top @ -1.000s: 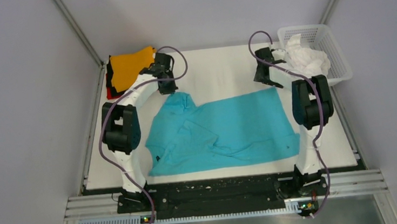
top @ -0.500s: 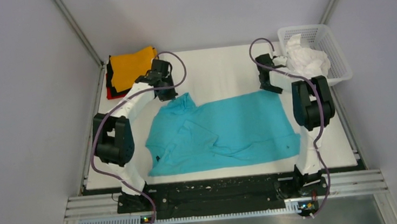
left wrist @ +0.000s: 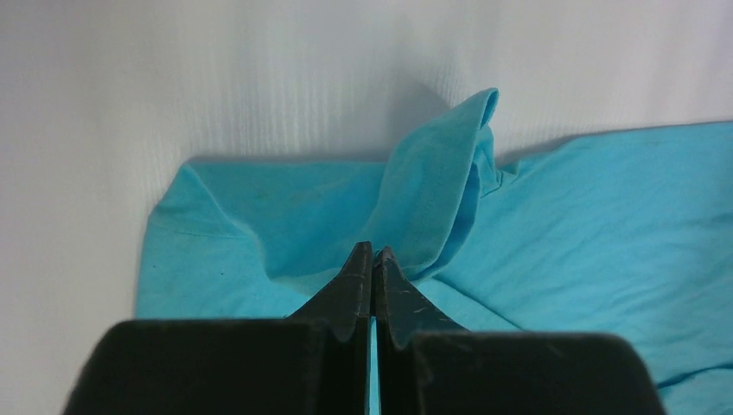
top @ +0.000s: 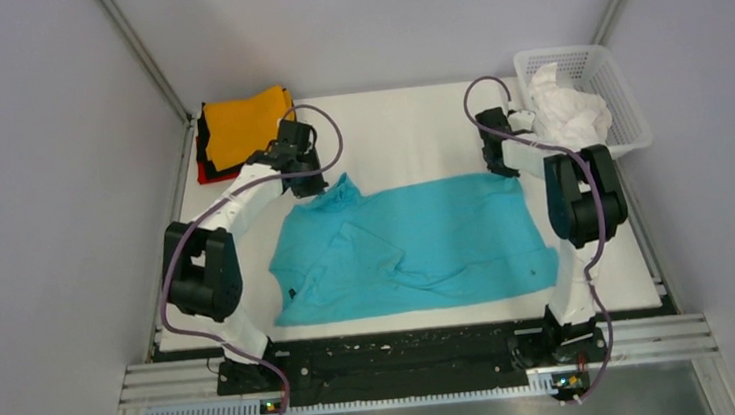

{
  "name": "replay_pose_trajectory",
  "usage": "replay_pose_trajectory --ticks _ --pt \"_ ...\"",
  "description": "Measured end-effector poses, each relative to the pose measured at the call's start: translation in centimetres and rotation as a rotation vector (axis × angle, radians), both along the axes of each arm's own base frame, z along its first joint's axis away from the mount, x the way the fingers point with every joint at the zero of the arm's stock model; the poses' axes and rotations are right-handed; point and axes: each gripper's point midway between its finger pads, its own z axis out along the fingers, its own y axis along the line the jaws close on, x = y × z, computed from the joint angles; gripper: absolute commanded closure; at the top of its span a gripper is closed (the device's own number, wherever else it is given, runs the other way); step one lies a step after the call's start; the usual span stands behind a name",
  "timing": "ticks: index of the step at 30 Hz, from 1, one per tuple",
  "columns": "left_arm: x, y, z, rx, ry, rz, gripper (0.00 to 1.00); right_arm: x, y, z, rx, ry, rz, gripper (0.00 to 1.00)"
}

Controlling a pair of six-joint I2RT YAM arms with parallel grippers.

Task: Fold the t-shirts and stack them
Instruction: Grab the side of the flattened tshirt furthest away from the robot with both arms, then fold the other side of the tshirt into a rectangle

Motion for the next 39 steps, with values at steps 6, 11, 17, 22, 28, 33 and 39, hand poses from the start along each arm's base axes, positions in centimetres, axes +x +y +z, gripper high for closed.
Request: replay_pose_trajectory --ticks 6,11,17,22,28,33,39 --pt "-0.7 0.0 1.1 -0.015 -0.022 0.002 1.00 -0.8 0.3 1.0 0.023 -0.040 0.036 1.00" --pt "-2.4 0.1 3.2 -0.042 -0.071 -0.011 1.00 -2.6 1.1 4.1 0.073 -0.111 0.099 1.00" --pt "-6.2 0.1 3.9 -0.088 -0.084 -0.057 1.00 -5.5 2.3 6.0 0.137 -0.155 0.167 1.00" --pt "-10.3 0.2 3.9 -0.123 -0.099 -0.096 1.00 -8.1 2.7 7.3 0.166 -0.172 0.195 1.00" --pt "-13.8 1.2 4.4 -0.157 -0.144 -0.082 1.00 -10.9 2.5 8.6 0.183 -0.182 0.210 1.00" --pt "-15.6 2.1 3.7 -0.175 -0.140 -0.031 1.00 -13.9 1.9 8.5 0.183 -0.146 0.210 1.00" --pt "-17.2 2.6 3.7 -0.212 -0.147 0.006 1.00 -16.8 0.7 8.4 0.153 -0.100 0.182 1.00"
